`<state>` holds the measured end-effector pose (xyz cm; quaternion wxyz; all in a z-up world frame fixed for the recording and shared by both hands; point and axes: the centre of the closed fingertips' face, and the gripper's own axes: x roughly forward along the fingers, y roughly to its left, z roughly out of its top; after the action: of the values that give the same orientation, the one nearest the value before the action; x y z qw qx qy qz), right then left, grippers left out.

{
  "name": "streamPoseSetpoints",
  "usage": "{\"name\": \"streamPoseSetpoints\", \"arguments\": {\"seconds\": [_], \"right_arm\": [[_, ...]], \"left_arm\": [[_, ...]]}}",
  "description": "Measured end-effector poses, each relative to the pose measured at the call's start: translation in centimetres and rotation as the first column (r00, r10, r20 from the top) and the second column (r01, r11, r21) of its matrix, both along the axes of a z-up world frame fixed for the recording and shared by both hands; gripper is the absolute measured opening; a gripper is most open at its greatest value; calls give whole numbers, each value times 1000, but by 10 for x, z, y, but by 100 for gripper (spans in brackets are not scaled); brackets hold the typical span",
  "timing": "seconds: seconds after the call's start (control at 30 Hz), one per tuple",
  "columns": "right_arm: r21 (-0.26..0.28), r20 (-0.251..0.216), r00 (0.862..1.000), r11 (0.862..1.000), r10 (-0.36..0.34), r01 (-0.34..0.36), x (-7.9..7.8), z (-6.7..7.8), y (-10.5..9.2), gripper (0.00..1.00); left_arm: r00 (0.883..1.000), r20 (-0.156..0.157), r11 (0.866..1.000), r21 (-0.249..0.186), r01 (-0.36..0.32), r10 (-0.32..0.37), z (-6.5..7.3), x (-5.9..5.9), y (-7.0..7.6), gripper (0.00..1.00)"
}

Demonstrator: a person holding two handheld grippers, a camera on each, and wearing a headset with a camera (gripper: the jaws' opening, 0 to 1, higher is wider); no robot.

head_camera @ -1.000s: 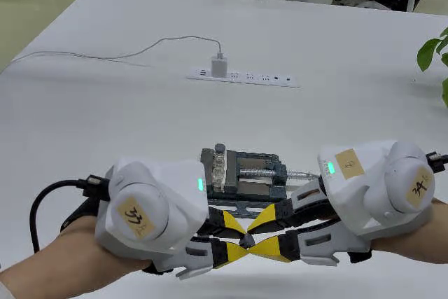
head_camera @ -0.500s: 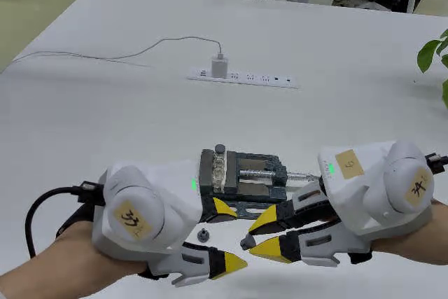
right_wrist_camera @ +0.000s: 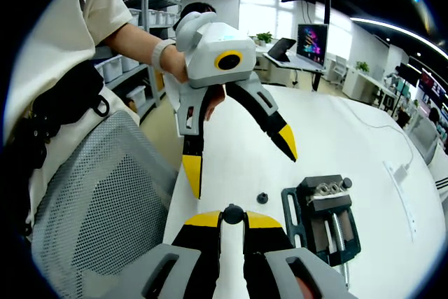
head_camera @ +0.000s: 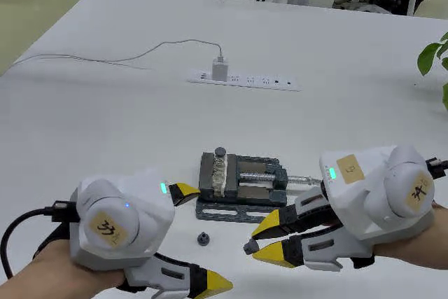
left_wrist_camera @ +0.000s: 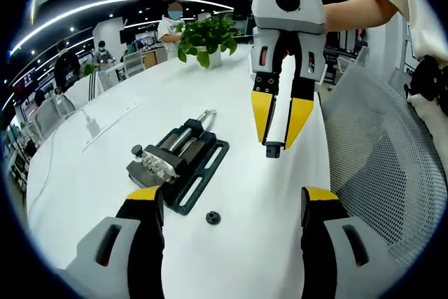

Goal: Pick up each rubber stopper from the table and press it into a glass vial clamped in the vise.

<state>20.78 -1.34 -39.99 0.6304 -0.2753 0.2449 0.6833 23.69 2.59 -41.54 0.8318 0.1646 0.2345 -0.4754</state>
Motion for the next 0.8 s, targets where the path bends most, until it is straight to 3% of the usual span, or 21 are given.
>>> {"name": "streamPoseSetpoints", "arguments": {"seconds": [0.33, 0.43, 0.8], "right_arm": [[-9, 1, 1000, 1000, 4, -4, 0, -2, -2, 7], [-10, 2, 1000, 1000, 2, -2, 1, -2, -2, 7], [-49, 4, 1000, 999, -1, 1, 12, -12, -11, 7]], "left_arm": [[991, -41, 991, -45, -128, 126, -2, 4, 17, 99], [984, -77, 982, -92, -167, 160, 0, 5, 19, 99], [974, -64, 968, -116, -222, 216, 3, 4, 29, 99]]}}
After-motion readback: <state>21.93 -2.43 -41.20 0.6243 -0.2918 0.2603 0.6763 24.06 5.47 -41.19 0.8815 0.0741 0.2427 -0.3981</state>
